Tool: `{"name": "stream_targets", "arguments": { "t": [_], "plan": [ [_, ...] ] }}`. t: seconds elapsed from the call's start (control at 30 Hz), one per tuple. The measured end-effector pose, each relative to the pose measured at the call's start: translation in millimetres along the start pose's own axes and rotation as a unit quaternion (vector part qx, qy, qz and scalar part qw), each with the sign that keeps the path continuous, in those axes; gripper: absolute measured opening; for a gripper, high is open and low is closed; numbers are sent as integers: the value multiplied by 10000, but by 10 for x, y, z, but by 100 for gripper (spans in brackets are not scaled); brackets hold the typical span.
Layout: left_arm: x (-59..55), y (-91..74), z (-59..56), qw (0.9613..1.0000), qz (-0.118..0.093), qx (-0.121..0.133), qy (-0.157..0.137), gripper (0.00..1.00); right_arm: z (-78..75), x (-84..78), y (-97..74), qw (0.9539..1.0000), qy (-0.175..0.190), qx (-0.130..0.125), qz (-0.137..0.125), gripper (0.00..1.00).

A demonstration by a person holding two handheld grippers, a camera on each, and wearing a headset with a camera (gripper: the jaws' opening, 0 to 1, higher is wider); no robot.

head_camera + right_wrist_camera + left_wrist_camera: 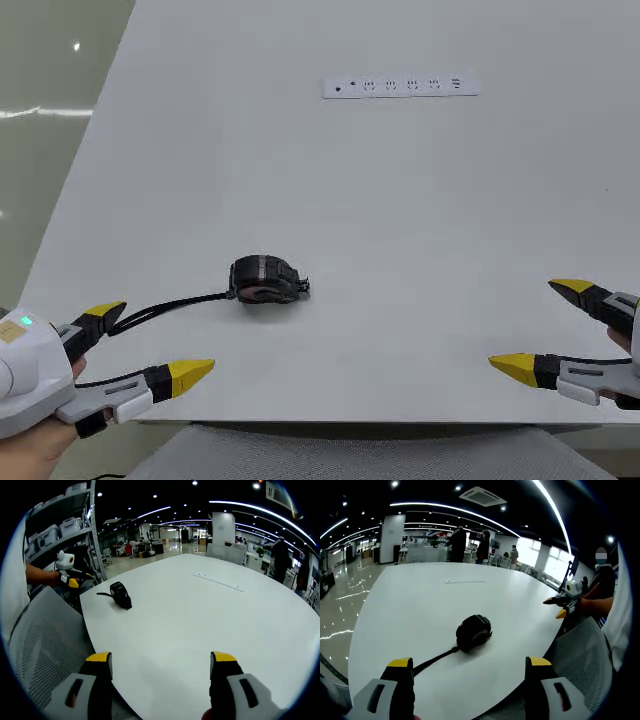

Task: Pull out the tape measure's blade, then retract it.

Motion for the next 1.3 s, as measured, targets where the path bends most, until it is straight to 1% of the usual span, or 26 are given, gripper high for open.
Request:
{"name": "stream_targets", "arguments": {
  "t": [0.27,0.4,0.6,0.77,0.87,1.07,1.3],
  "plan": [
    [21,26,-7,10000,-11,-27,32,89,29,-29,16,10000,5,42,29,80],
    [39,40,-6,10000,-25,-39,70,89,28,7,40,9999,-47,90,-39,77],
    [75,85,-28,9997,-10,-151,179,89,36,57,103,9997,-62,193,-98,75],
    [106,158,-42,9992,39,-265,285,89,58,85,176,9994,-138,311,-92,74],
    [130,208,-57,9985,87,-358,400,89,65,109,228,9991,-147,374,-104,73],
    [197,328,-92,9965,155,-552,602,88,99,154,344,9983,-261,511,-92,73],
    [260,476,-133,9939,210,-785,743,88,141,197,464,9970,-315,694,-103,72]
  ]
}}
Point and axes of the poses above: the centre of the closed fingertips' face, and the gripper's own axes: y roughly forward along the fingers, z roughly to its left, x roughly out of its top, the point moved 2 cm from there along -y, roughly backward along the fingers, and after that the axes turned 3 degrees about -x, right-handed, at the moved point
